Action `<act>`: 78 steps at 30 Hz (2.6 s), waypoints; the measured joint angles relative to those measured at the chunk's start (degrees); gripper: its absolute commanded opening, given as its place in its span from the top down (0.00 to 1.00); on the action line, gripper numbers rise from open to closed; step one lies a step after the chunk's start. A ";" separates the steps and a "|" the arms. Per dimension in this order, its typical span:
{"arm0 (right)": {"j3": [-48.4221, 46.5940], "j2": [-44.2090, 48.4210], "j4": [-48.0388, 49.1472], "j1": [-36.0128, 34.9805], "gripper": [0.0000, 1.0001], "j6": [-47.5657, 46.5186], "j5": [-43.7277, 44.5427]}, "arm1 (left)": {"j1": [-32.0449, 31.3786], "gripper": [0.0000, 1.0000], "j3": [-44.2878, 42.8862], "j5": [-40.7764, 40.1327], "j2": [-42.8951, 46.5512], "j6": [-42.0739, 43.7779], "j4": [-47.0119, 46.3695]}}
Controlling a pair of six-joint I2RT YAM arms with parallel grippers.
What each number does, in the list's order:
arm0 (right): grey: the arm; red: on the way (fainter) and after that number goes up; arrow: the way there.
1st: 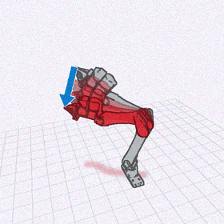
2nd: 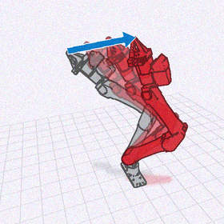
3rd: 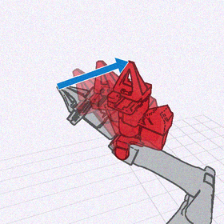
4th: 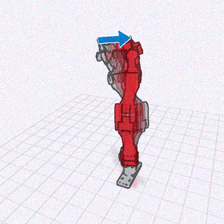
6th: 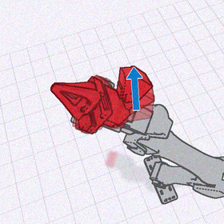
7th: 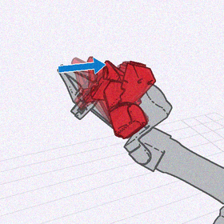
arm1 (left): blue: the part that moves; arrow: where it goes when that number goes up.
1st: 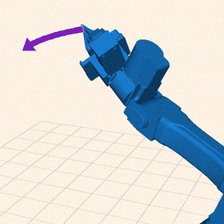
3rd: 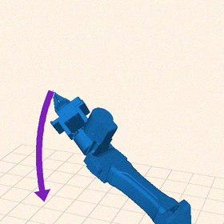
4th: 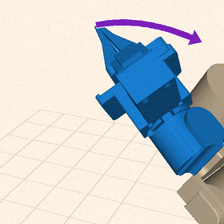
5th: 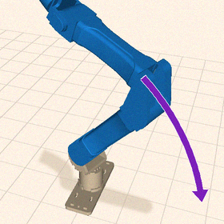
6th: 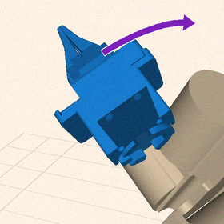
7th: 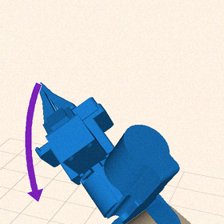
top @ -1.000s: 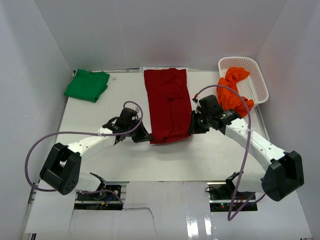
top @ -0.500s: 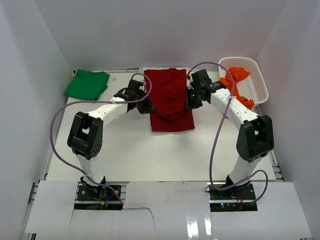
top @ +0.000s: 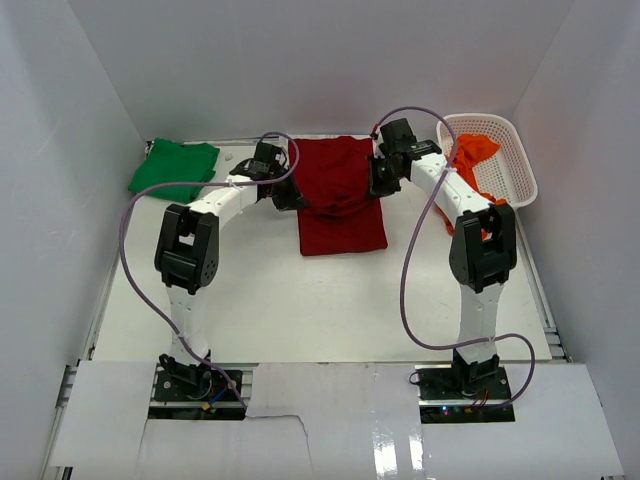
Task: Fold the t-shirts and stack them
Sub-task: Fold the folded rectangular tshirt in 1/3 of the way, then grab one side of the 2/3 rectangular tshirt with both arms
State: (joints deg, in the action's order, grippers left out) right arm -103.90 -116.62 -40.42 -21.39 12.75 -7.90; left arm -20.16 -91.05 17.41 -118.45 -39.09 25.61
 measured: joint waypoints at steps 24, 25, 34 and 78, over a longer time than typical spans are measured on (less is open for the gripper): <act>9.84 1.57 6.10 5.51 0.32 -1.11 -1.55 | 1.62 0.02 5.27 -5.84 5.42 0.94 -0.04; 13.51 3.89 6.27 5.53 0.34 -1.01 -1.90 | 1.25 0.02 8.13 -5.64 7.48 1.01 -0.68; 26.99 8.90 10.32 5.46 0.40 0.20 -6.01 | -3.45 0.05 26.23 -4.31 13.75 0.70 -7.21; 30.32 4.48 18.32 5.46 0.69 1.81 -10.38 | -6.21 0.80 27.91 -6.51 9.31 -0.57 -18.84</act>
State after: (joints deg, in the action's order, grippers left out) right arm -73.58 -112.14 -22.11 -15.92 14.57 -18.28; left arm -26.37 -63.13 10.90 -109.14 -39.66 6.76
